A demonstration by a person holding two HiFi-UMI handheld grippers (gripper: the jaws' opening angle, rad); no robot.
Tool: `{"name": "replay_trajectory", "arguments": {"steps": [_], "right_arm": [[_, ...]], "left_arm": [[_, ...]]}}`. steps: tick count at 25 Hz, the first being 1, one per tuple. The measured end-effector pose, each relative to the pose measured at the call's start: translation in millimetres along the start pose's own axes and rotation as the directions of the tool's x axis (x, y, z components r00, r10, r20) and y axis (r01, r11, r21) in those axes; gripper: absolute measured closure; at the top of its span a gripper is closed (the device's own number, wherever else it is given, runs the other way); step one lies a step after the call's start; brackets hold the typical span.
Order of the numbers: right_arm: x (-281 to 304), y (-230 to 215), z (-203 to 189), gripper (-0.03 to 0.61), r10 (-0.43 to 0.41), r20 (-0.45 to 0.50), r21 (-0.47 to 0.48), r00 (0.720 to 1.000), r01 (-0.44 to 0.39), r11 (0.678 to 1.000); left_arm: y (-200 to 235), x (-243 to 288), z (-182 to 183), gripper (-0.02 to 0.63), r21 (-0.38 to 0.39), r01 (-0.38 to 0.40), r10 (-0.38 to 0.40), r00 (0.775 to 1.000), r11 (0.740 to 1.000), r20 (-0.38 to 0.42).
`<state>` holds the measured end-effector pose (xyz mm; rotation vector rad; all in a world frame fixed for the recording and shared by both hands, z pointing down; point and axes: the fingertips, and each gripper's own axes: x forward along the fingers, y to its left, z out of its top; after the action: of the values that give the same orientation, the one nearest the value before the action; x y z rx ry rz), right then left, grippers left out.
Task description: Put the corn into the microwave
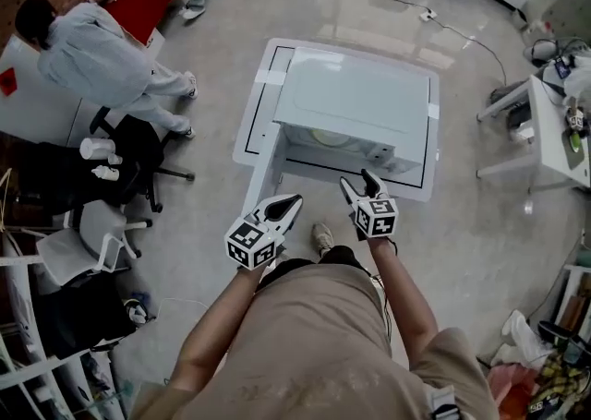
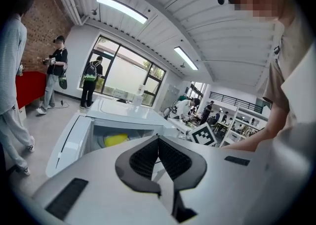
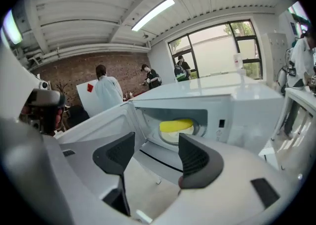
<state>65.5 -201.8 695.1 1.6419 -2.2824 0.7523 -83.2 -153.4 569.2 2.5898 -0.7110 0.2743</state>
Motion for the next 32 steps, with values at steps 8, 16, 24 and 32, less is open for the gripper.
{"name": "replay_trajectory", "arguments": {"steps": [8, 16, 24, 32], "right_arm": [[-123, 41, 37, 0.291, -0.149, 0.151, 0.051, 0.977, 0.143, 0.988], [-206, 112, 61, 0.291, -0.211, 0.281, 0.071, 0.936, 0.199, 0.977], [-266, 121, 54, 0.291, -0.275, 0.361, -0.027, 0.891, 0.304, 0.952], [-319, 94, 28, 0.293, -0.302, 0.364, -0.011, 0.881, 0.328, 0.945]], "left_arm": [[-11, -59, 14, 0.612, 0.008, 0.087, -0.088, 0.992, 0.996, 0.087], [-4, -101, -1, 0.612, 0.020, 0.135, -0.137, 0.983, 0.991, 0.126], [-22, -102, -5, 0.612, 0.047, 0.140, -0.145, 0.983, 0.989, 0.113], [-77, -98, -11, 0.612, 0.069, 0.129, -0.135, 0.988, 0.989, 0.080]]}}
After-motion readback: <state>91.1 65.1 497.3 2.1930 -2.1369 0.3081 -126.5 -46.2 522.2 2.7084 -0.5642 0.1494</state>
